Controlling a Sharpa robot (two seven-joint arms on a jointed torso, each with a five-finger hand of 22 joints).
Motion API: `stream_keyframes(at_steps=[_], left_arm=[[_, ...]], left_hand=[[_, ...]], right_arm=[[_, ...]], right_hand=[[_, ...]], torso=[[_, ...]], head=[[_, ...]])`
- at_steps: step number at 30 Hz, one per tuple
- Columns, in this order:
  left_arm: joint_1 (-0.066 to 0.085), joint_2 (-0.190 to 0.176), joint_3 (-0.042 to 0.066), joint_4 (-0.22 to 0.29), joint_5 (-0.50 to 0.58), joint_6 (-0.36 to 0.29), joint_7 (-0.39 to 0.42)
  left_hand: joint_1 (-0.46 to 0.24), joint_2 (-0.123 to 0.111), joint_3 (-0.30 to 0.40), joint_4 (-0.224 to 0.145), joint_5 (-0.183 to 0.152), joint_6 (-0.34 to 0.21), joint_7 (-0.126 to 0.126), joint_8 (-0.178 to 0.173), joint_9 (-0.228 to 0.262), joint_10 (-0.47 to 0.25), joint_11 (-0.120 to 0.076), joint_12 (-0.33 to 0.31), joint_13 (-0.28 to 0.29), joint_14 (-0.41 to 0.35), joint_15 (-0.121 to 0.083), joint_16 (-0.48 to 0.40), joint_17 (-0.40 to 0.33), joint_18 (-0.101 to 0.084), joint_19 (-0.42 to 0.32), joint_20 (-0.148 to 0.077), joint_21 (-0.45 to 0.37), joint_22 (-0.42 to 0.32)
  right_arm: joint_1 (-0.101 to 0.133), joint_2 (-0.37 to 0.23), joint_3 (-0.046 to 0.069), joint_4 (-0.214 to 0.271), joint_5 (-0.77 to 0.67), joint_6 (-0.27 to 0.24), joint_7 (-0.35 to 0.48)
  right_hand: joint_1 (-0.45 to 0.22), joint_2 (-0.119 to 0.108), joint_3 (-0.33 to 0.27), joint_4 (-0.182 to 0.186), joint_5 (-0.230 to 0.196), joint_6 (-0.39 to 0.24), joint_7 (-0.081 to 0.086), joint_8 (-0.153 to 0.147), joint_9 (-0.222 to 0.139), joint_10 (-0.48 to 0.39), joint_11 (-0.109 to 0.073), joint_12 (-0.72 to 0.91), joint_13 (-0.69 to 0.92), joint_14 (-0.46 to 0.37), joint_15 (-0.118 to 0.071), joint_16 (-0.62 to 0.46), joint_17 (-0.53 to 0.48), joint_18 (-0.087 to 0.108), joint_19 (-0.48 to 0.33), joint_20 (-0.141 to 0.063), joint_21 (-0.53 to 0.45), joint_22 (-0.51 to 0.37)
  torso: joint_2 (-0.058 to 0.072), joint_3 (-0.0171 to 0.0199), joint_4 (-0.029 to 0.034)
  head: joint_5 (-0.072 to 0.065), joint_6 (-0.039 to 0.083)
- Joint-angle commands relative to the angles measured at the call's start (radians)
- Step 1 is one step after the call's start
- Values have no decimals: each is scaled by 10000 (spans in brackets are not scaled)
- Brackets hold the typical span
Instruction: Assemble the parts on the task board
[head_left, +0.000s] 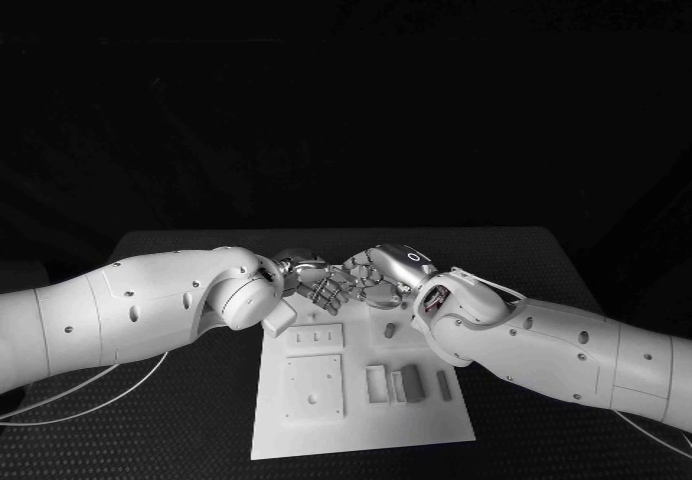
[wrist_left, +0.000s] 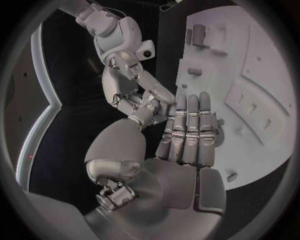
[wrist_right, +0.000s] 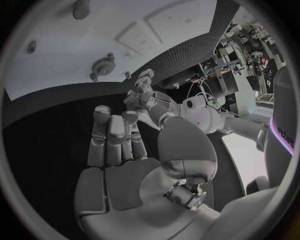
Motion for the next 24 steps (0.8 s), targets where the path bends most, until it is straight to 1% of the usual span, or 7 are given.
stream_keyframes(at_steps=[1, 4, 13, 14, 24], left_arm=[[9, 26, 16, 34, -76, 66, 246], [9, 28, 16, 35, -99, 55, 249], [9, 13, 16, 44, -131, 79, 242], [9, 8, 16, 46, -133, 82, 240], [10, -63, 16, 33, -201, 153, 249]], left_hand=[[152, 196, 225, -57, -37, 174, -57, 63, 46, 128, -22, 79, 38, 115, -49, 51, 55, 79, 78, 6, 6, 29], [197, 238, 359, -63, -39, 270, -107, 91, 54, 205, -58, 100, 70, 169, -79, 83, 120, 46, 103, -18, 15, 61], [149, 266, 480, -56, -39, 434, -157, 139, 74, 351, -123, 141, 142, 252, -132, 137, 257, -2, 149, -83, 35, 131], [136, 275, 491, -50, -39, 464, -162, 150, 80, 381, -136, 153, 156, 268, -140, 148, 280, -8, 156, -94, 39, 142], [-123, 359, 523, 20, -40, 863, -268, 316, 232, 770, -311, 350, 444, 441, -249, 274, 624, -59, 272, -232, 121, 337]], right_arm=[[-9, 30, -2, -5, -25, 140, 92], [-9, 28, -3, -5, -24, 157, 93], [-9, 37, -3, -81, -20, 204, 64], [-9, 35, -3, -99, -20, 208, 60], [-9, 3, -3, -185, -31, 227, 54]], right_hand=[[6, 54, 78, 11, 34, 1175, 365, 16, 4, 55, -47, -39, -10, 24, -42, 54, -14, 130, 62, -7, 31, -13], [4, 54, 78, 11, 34, 1175, 365, 14, 3, 56, -47, -41, -12, 24, -42, 53, -16, 130, 62, -7, 29, -14], [0, 54, 80, 10, 34, 1177, 365, 9, 0, 58, -47, -45, -15, 25, -42, 50, -22, 130, 63, -9, 26, -17], [0, 55, 81, 11, 34, 1177, 365, 9, 0, 59, -47, -45, -15, 25, -42, 50, -23, 130, 63, -9, 26, -18], [-1, 55, 85, 8, 34, 1177, 365, 3, -4, 61, -46, -50, -19, 26, -42, 48, -29, 130, 63, -10, 23, -21]], torso=[[-2, 3, -2], [-3, 3, 0], [-1, 3, -4], [-5, -1, -3], [-2, -1, -2]], head=[[4, -10], [8, -19], [14, -27], [9, -27], [3, -48]])
